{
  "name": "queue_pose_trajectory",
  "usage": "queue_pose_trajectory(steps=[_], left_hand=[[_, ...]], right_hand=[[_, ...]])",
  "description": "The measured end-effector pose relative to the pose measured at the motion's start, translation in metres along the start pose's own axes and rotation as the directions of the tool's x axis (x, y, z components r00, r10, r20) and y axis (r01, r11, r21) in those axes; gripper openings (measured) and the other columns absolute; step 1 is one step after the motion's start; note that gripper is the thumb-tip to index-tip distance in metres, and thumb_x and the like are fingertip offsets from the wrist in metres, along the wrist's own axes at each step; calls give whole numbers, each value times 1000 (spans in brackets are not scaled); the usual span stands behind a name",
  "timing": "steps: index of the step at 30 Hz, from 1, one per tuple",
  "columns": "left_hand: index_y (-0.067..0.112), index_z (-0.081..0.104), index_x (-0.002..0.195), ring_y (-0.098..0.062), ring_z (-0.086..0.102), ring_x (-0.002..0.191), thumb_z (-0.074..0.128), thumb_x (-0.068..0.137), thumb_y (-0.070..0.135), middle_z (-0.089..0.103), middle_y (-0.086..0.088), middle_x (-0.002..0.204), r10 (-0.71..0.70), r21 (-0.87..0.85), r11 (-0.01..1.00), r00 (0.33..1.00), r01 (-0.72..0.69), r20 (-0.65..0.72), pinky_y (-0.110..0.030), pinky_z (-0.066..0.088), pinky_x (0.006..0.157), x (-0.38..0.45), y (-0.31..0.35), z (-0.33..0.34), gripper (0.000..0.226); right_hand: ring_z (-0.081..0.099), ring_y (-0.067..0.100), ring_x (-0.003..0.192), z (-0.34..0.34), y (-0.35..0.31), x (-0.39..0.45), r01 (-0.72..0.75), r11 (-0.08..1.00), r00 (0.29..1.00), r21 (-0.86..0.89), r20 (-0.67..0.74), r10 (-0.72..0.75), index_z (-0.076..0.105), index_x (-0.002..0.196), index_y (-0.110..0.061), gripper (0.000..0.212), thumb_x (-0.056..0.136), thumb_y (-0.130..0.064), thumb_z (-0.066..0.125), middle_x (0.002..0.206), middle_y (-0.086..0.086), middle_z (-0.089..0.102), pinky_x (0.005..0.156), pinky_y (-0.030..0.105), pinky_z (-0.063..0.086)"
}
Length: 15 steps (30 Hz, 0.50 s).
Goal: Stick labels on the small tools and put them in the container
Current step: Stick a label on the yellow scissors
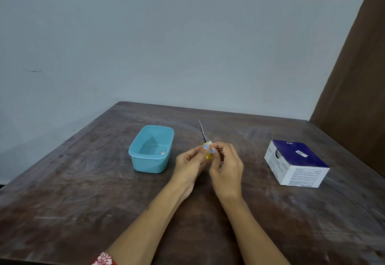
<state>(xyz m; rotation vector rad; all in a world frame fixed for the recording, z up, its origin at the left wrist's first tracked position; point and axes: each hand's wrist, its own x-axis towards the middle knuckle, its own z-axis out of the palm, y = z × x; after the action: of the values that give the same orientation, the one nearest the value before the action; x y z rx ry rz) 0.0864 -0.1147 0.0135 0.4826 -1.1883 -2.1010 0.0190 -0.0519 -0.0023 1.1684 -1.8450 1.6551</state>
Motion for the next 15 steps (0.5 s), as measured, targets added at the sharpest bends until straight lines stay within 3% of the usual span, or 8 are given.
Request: queue_pose_trajectory(steps=[5,8,10,15], left_hand=[[6,67,89,-11,69,71,52,93,15,70,-6,78,-52,-87,995,998,54,27,-20,56,63,0,4,0,18],[4,65,89,-15,65,77,47,95,15,68,-8,79,-90,-127,988,995,94,37,-24,57,69,-1,5,0,22],[4,65,94,-16,65,81,44,96,13,68,-9,85,-110,-156,981,993,114,35,-26,57,72,0,6,-1,22],[8,65,109,-13,67,86,46,95,14,70,-7,92,-111,-75,990,990,118,88,-27,56,80,-1,5,-2,24]], right_hand=[[57,3,80,1,-1,-1,8,999,996,40,93,-12,65,91,-9,16,85,3,57,86,-3,62,68,7,42],[57,2,82,2,-1,-2,-12,998,994,54,110,6,65,91,-10,18,84,4,56,86,-3,62,68,6,42],[56,4,81,3,1,-1,-9,999,999,32,52,7,64,90,-10,16,84,0,54,89,-3,60,69,14,46],[49,7,83,3,7,-1,31,980,996,-199,-79,-47,67,89,-16,15,85,-18,53,92,-5,57,71,27,44]])
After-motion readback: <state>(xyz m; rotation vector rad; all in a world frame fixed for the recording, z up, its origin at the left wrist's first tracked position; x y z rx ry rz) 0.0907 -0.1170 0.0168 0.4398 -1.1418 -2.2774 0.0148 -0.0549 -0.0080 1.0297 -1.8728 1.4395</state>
